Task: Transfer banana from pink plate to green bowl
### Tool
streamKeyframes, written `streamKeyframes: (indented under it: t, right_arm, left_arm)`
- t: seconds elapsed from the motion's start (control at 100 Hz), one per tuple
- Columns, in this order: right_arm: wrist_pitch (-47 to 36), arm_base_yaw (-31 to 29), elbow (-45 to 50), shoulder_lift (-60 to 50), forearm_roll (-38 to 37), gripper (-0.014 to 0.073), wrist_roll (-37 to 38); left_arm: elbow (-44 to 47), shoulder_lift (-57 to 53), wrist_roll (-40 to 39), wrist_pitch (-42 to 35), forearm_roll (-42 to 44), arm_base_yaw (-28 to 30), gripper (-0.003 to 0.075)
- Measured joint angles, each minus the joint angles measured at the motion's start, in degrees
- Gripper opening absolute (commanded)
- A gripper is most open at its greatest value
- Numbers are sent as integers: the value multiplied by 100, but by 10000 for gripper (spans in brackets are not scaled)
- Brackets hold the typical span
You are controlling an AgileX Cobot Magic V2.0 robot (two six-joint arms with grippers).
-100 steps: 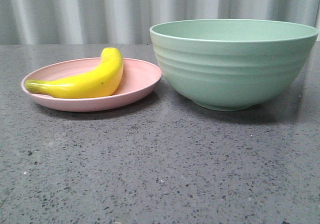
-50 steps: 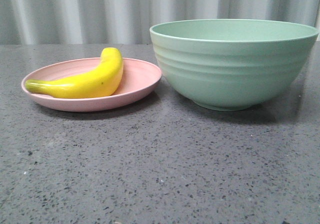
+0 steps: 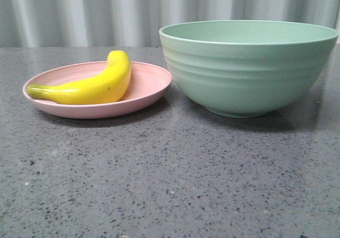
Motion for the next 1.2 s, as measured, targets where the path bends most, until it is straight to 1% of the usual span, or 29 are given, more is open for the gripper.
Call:
streamKeyframes:
  t: [0.77, 0.93, 1.05, 1.2]
  right_arm:
    - [4, 0, 0, 0, 0, -67, 0]
    - [-17, 0, 0, 0, 0, -67, 0]
    - [-266, 0, 0, 0, 0, -67, 0]
    - [-916, 0, 0, 0, 0, -67, 8]
  left_arm:
    - [0, 0, 0, -61, 188, 0, -20]
    - [0, 0, 0, -450, 188, 0, -20]
    - [0, 0, 0, -691, 188, 0, -20]
    - [0, 0, 0, -832, 188, 0, -20]
